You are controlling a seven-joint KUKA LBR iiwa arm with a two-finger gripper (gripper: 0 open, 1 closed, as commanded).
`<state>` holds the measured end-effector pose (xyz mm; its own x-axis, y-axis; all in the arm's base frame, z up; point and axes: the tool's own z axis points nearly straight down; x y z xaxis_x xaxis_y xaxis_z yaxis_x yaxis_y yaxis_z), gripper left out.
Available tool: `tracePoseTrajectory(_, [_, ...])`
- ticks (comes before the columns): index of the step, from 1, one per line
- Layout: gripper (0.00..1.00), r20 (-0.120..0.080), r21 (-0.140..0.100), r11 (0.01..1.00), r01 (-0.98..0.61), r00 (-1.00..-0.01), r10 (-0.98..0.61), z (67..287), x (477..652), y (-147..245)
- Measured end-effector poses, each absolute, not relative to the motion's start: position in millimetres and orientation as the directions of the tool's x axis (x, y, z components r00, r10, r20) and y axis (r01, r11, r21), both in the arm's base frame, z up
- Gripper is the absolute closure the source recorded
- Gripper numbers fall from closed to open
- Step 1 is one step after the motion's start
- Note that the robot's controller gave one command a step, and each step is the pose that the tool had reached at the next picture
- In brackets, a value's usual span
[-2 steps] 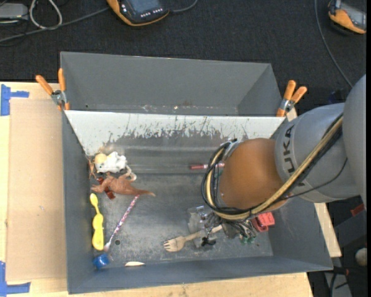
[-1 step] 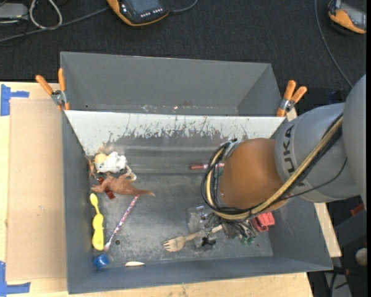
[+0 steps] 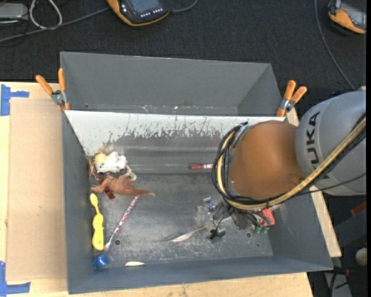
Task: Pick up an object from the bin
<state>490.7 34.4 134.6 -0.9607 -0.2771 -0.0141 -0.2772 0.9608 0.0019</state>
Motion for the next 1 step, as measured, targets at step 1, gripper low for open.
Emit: tracePoseTrajectory(1, [1.0,-0.007,0.004,0.958,-0.288,-0.957,-0.288,225.8,480.8,35.6])
